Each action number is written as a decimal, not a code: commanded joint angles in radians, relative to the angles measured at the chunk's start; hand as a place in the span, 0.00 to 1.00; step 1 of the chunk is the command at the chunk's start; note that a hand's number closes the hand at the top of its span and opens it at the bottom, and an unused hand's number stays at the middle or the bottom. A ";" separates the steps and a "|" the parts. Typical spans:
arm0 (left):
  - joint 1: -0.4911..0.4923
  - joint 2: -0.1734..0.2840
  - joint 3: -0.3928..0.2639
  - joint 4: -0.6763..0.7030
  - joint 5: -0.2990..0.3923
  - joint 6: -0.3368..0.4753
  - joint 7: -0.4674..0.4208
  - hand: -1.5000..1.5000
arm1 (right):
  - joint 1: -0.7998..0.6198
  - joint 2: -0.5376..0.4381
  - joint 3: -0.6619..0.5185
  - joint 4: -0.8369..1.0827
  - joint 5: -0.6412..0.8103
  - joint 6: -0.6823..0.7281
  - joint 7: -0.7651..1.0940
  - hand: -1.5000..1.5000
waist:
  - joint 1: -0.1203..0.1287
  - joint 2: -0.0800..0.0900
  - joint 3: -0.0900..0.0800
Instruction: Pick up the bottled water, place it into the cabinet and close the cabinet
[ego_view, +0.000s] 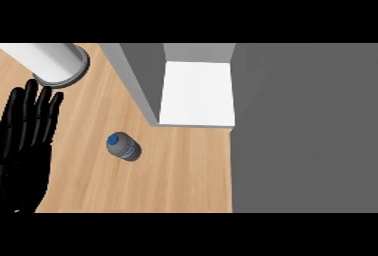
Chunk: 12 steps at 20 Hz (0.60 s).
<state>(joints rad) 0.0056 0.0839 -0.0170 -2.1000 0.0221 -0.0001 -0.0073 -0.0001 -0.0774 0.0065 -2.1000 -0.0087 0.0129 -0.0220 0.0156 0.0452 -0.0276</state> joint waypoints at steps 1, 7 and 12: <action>-0.013 -0.020 -0.022 0.060 0.003 -0.005 -0.009 0.00 | 0.006 -0.006 0.047 -0.028 0.039 0.004 0.056 0.00 | -0.019 -0.045 0.027; 0.071 -0.081 -0.165 0.101 0.110 0.046 0.142 0.00 | 0.160 0.072 0.094 -0.020 -0.161 0.053 0.112 0.00 | -0.028 -0.027 0.029; 0.119 -0.083 -0.264 0.035 0.139 0.131 0.259 0.00 | 0.239 0.028 0.072 -0.107 -0.299 0.100 0.217 0.00 | -0.023 -0.048 0.028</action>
<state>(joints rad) 0.0832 0.0144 -0.2247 -2.0479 0.1174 0.0801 0.1600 0.1821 -0.0431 0.0795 -2.1776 -0.2007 0.0794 0.1231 -0.0100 0.0022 -0.0005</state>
